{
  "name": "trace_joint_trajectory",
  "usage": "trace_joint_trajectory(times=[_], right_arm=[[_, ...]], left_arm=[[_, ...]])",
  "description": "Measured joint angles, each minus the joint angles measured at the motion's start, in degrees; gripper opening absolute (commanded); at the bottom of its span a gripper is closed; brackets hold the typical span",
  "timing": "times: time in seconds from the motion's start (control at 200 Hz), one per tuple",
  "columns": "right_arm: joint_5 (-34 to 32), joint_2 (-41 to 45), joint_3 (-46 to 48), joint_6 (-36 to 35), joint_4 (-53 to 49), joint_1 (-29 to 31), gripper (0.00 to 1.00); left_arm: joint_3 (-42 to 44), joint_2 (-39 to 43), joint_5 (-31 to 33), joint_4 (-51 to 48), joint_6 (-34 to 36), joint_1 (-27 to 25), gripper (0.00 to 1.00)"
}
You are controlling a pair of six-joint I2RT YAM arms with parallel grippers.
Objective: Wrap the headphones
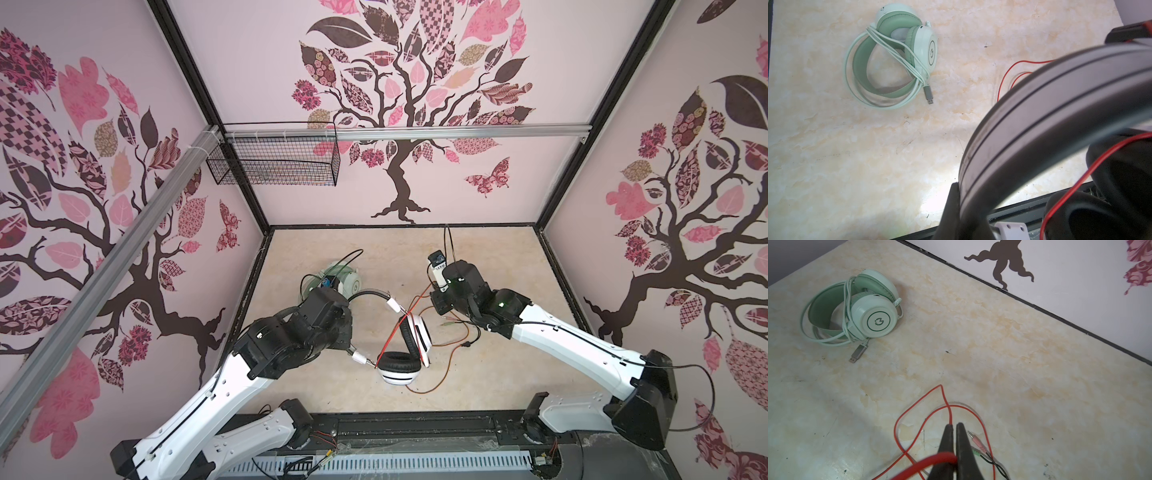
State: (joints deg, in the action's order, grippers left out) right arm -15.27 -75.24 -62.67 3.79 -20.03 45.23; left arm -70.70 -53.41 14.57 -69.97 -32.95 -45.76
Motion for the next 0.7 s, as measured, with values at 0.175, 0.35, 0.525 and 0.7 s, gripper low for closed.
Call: trace_joint_trajectory(times=[0.175, 0.35, 0.525, 0.7], right_arm=[[6.5, 0.2, 4.9, 3.1, 6.8, -0.1, 0.17], [13.2, 0.2, 8.1, 5.6, 11.9, -1.9, 0.44], [20.9, 0.7, 12.1, 8.3, 16.5, -4.4, 0.63], [26.9, 4.7, 19.2, 10.4, 19.4, -4.9, 0.68]], left_arm=[[-3.6, -0.8, 0.7, -1.4, -1.3, 0.0, 0.00], [-7.2, -2.8, 1.2, -2.8, -2.0, 0.2, 0.00], [-12.9, -7.2, 0.3, -3.8, -2.8, 6.1, 0.00], [-18.6, -12.3, -0.1, -3.4, -3.1, 14.8, 0.00]])
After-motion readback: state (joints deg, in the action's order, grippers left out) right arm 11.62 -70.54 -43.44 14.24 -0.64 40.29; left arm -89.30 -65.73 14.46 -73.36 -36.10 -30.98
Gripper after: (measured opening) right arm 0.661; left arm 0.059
